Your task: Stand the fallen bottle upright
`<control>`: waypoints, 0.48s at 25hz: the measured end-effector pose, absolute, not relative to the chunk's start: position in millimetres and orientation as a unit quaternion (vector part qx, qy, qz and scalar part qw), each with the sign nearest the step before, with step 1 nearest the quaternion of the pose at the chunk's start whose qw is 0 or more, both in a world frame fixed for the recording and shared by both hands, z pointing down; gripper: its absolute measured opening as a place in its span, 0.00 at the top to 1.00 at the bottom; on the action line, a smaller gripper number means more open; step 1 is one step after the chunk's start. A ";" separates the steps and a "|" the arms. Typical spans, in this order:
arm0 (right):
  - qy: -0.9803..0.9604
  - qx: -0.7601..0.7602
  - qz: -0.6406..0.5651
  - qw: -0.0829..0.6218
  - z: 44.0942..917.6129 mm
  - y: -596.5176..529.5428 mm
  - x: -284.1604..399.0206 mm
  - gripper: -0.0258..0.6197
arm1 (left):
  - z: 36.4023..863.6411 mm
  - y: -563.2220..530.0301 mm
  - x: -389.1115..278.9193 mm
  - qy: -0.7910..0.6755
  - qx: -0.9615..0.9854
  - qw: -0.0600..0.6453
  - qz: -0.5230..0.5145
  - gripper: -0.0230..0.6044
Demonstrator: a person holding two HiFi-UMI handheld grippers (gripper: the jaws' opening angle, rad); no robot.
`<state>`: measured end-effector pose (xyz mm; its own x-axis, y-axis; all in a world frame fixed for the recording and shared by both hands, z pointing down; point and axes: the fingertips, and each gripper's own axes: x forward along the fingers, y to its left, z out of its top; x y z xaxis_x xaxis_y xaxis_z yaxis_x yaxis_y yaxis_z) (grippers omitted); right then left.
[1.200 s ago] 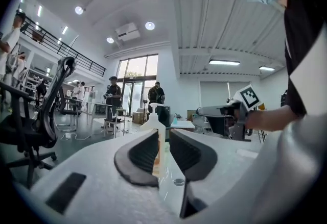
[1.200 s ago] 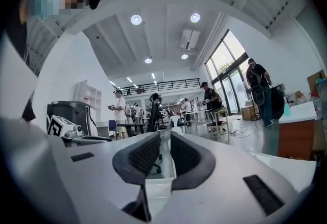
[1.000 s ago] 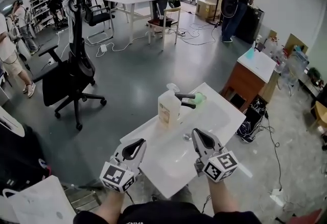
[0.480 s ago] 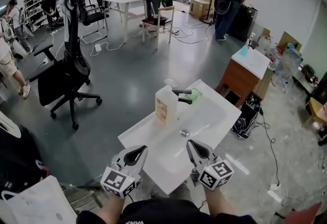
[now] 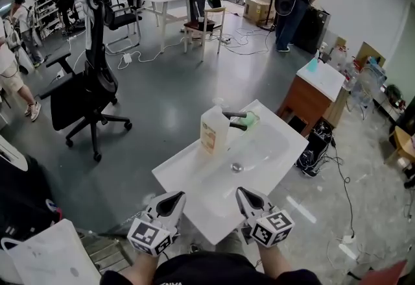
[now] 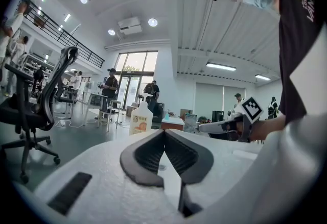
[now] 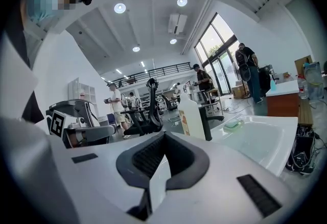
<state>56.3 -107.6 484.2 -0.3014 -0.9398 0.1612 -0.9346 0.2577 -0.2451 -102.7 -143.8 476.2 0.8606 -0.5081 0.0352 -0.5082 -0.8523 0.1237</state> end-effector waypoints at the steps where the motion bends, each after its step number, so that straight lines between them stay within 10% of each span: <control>1: 0.794 -0.590 -0.147 0.008 484.8 -107.2 55.4 0.96 | 477.0 -142.9 -103.5 -0.266 0.962 0.064 0.002 0.93; 12: 0.796 -0.584 -0.160 0.014 492.1 -105.4 56.2 0.96 | 483.7 -140.9 -105.3 -0.279 0.957 0.075 0.009 0.93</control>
